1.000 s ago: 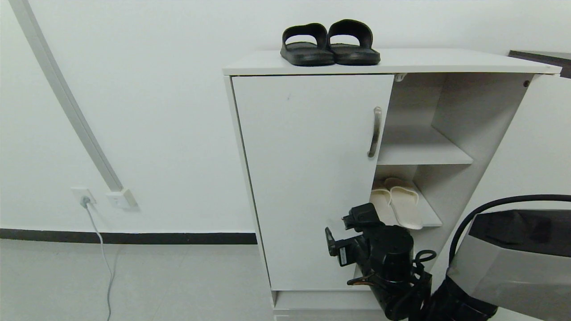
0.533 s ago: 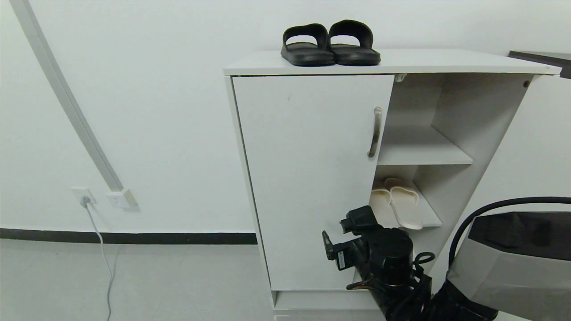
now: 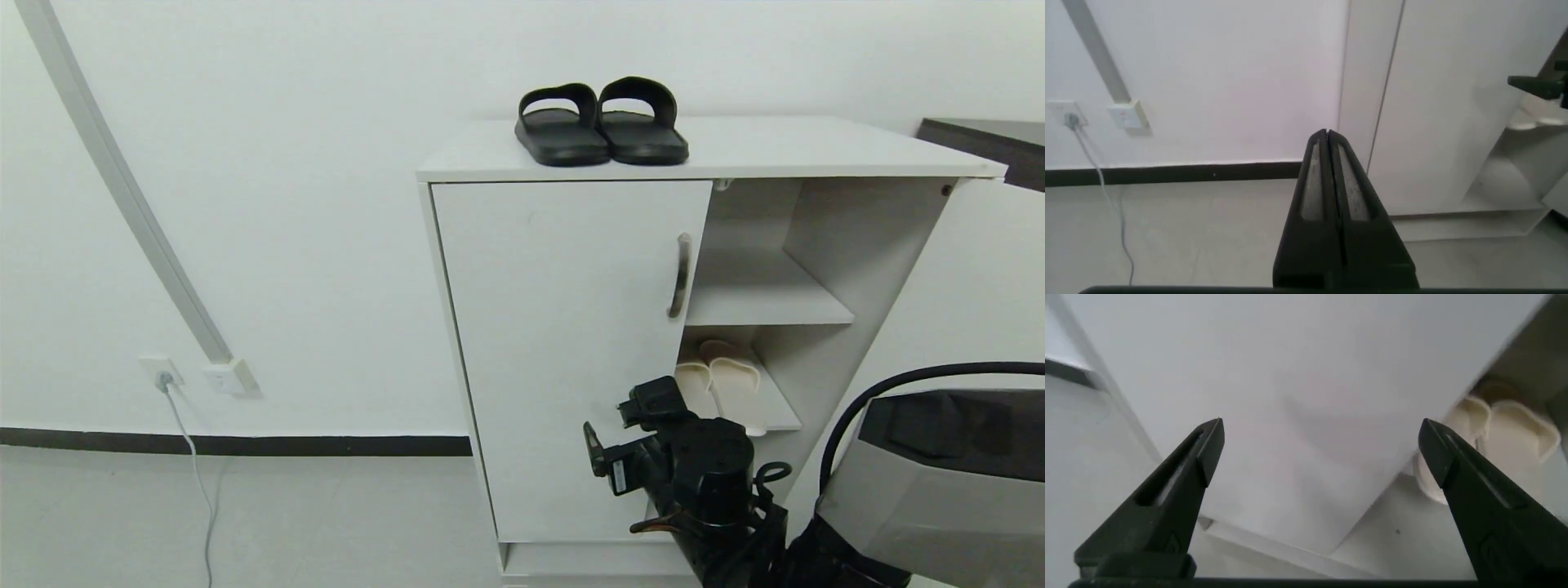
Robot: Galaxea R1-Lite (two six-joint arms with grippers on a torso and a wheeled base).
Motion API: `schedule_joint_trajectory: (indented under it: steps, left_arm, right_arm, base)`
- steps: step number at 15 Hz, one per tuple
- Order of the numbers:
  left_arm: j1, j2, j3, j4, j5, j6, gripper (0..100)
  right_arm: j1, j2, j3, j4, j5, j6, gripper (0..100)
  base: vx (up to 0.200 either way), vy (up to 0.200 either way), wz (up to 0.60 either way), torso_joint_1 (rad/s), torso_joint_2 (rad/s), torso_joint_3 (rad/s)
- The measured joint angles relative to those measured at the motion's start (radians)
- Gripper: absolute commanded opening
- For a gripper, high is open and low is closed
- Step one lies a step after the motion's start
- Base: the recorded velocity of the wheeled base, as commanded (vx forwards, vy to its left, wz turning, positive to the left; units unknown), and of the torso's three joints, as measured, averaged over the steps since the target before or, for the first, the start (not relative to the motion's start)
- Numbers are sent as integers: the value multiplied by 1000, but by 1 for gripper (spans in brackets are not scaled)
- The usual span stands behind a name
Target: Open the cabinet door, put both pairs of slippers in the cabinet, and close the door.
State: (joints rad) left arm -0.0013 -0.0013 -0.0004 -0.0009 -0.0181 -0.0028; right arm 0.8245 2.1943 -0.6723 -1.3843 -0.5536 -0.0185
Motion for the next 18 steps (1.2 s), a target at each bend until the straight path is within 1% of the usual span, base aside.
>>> schedule_joint_trajectory:
  steps: [7, 18]
  left_arm:
    - [0, 0, 0, 0, 0, 0, 0]
    - [0, 0, 0, 1, 0, 0, 0]
  right_arm:
    - [-11, -2, 6, -20, -1, -1, 100]
    - [-16, -3, 10, -31, -3, -8, 100]
  base:
    - [0, 0, 0, 122, -463, -343]
    - [0, 0, 0, 187, -501, -317]
